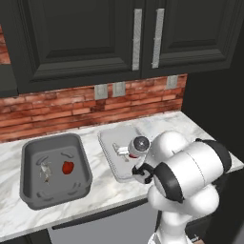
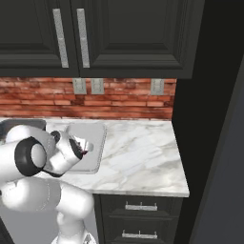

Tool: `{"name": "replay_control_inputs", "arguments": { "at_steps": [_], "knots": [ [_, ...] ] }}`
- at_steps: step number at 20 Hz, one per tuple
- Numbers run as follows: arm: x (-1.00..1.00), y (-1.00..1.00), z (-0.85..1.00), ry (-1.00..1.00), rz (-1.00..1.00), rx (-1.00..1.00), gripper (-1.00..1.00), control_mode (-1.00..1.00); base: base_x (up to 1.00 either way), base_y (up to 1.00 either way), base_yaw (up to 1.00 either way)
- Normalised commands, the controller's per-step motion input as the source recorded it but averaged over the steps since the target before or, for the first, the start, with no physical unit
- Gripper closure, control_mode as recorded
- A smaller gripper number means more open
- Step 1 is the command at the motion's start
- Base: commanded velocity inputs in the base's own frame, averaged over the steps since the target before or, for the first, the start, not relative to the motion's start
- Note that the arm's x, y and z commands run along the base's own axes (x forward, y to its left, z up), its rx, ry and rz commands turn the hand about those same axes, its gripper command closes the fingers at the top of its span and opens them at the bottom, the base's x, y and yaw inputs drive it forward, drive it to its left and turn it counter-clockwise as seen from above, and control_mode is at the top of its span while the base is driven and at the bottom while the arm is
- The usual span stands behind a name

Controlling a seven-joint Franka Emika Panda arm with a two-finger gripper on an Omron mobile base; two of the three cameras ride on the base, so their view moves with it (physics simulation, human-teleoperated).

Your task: Place one bell pepper and one fish in each tupperware on the nearby counter, to pack two identical lunches.

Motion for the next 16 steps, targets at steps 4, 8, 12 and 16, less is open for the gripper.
{"name": "replay_control_inputs", "arguments": {
  "at_steps": [4, 8, 12, 16],
  "knots": [
    [-0.02, -0.12, 1.00, 0.20, -0.01, 0.08, -1.00, -1.00, 0.00, 0.00, 0.00],
    [-0.46, -0.06, 0.76, 0.28, -0.02, 0.08, -1.00, -1.00, 0.00, 0.00, 0.00],
    [-0.97, 0.00, 0.61, 0.28, -0.04, 0.05, -1.00, -1.00, 0.00, 0.00, 0.00],
    [-1.00, 0.00, 0.38, 0.31, -0.05, 0.01, -1.00, -1.00, 0.00, 0.00, 0.00]
  ]
}}
